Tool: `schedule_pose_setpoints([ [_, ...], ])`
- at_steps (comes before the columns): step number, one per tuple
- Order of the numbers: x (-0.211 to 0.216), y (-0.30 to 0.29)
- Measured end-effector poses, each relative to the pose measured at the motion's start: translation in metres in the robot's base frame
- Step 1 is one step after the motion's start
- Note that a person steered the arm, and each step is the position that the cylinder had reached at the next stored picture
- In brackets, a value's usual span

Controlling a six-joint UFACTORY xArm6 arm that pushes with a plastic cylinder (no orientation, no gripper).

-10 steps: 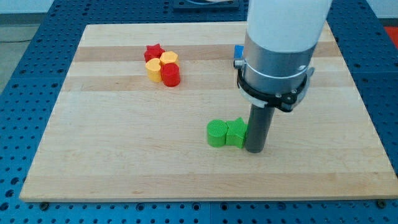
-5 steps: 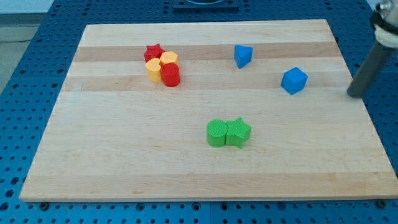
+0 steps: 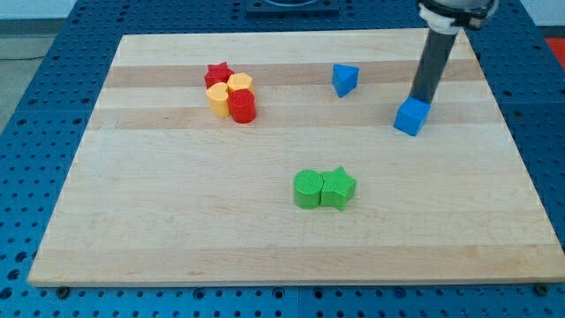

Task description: Push the blue cube right to the right of the green star

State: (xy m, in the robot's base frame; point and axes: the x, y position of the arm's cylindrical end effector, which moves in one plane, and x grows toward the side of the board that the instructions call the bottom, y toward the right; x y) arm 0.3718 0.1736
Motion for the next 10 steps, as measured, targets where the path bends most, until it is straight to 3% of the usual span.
schedule_pose_setpoints([
  [2,0.038,-0.025],
  [7,0.131,-0.015],
  [10,0.148,-0.006],
])
